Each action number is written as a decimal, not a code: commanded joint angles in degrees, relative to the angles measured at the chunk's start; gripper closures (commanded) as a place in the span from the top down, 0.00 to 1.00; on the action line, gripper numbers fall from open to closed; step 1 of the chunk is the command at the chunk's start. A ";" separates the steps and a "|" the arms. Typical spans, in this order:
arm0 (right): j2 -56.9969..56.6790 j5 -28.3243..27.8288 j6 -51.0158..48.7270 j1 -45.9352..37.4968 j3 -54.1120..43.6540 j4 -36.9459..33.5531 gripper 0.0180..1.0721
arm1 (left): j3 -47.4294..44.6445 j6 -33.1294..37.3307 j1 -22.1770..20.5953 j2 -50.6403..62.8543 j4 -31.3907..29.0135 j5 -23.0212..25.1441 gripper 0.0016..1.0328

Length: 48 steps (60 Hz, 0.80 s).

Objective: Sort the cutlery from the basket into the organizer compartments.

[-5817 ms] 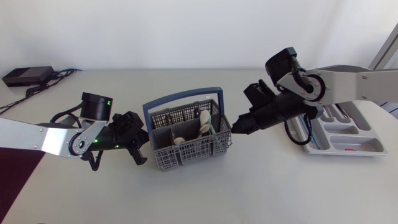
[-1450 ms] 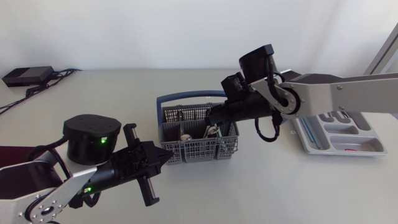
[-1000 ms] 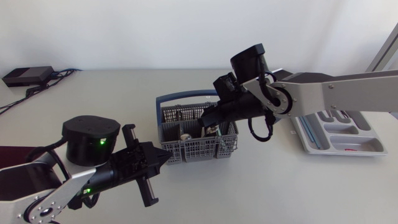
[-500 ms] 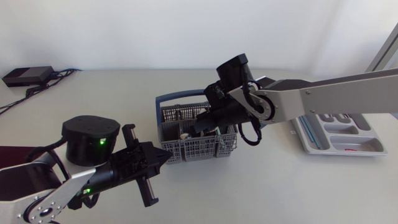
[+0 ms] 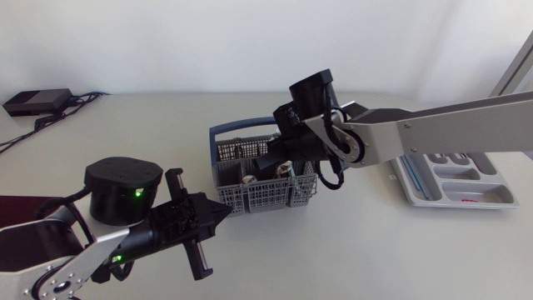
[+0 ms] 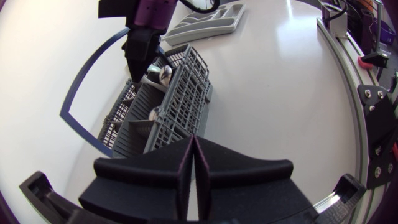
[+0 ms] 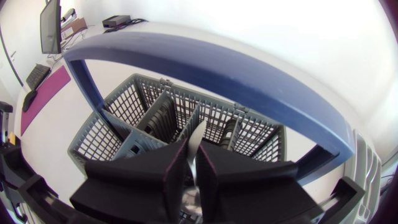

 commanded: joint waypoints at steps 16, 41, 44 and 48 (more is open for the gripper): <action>-3.05 -1.38 -0.53 1.45 -4.48 0.72 0.05 | -1.64 -0.60 -0.66 -1.29 -0.43 -0.76 0.03; -19.66 -6.56 -4.05 5.05 -11.42 4.67 0.05 | -1.73 -0.60 -0.75 -1.11 -0.35 -1.28 0.03; -21.51 -7.79 -4.05 4.70 -11.68 4.58 0.05 | -1.73 -0.60 -0.75 -1.03 -0.35 -1.28 0.03; -23.53 -8.85 -3.87 3.91 -11.86 4.23 0.05 | -1.73 -0.60 -0.75 -0.94 -0.35 -1.28 0.03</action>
